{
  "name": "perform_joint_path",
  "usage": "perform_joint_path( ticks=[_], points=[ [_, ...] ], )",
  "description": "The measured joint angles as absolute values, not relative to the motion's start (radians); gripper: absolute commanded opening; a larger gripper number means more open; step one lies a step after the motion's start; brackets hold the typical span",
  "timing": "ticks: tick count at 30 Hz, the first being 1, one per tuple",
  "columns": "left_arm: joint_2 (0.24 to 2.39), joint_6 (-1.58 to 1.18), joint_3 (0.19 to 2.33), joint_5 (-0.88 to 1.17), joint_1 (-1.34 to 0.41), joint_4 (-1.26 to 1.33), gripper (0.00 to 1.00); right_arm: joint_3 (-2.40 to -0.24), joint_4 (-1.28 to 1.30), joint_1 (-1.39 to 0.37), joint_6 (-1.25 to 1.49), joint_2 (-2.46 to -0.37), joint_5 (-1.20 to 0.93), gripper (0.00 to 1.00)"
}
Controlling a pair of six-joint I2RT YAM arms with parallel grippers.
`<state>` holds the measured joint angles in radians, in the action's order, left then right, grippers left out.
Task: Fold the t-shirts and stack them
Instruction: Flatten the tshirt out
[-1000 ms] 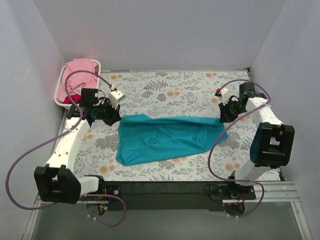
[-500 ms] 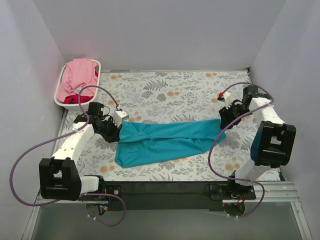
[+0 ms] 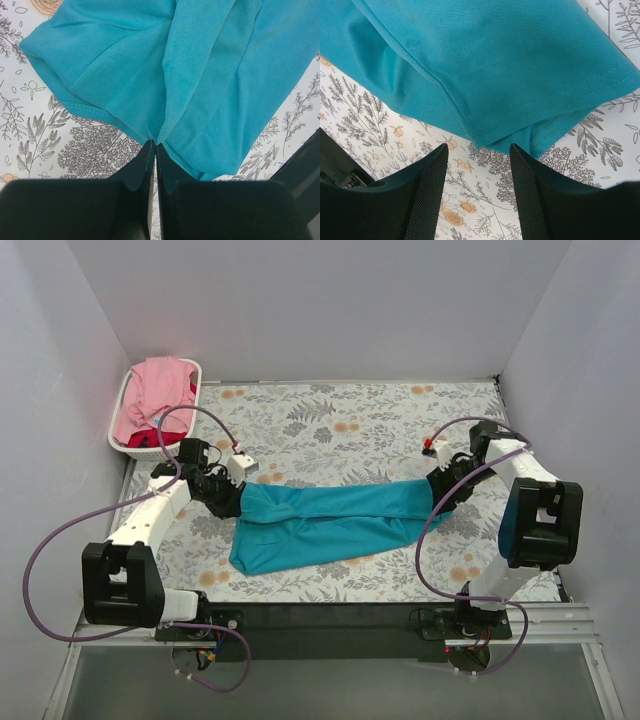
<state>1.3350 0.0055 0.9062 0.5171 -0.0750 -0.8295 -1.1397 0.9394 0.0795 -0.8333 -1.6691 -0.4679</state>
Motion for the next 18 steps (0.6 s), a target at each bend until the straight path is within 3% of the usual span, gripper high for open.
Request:
perform_joint_path(
  ticks=[18],
  points=[
    [1.353,-0.037,0.932,0.521,-0.075,-0.820,0.00,-1.065,0.837,-0.008,-0.811,-1.671,-0.363,0.51]
  ],
)
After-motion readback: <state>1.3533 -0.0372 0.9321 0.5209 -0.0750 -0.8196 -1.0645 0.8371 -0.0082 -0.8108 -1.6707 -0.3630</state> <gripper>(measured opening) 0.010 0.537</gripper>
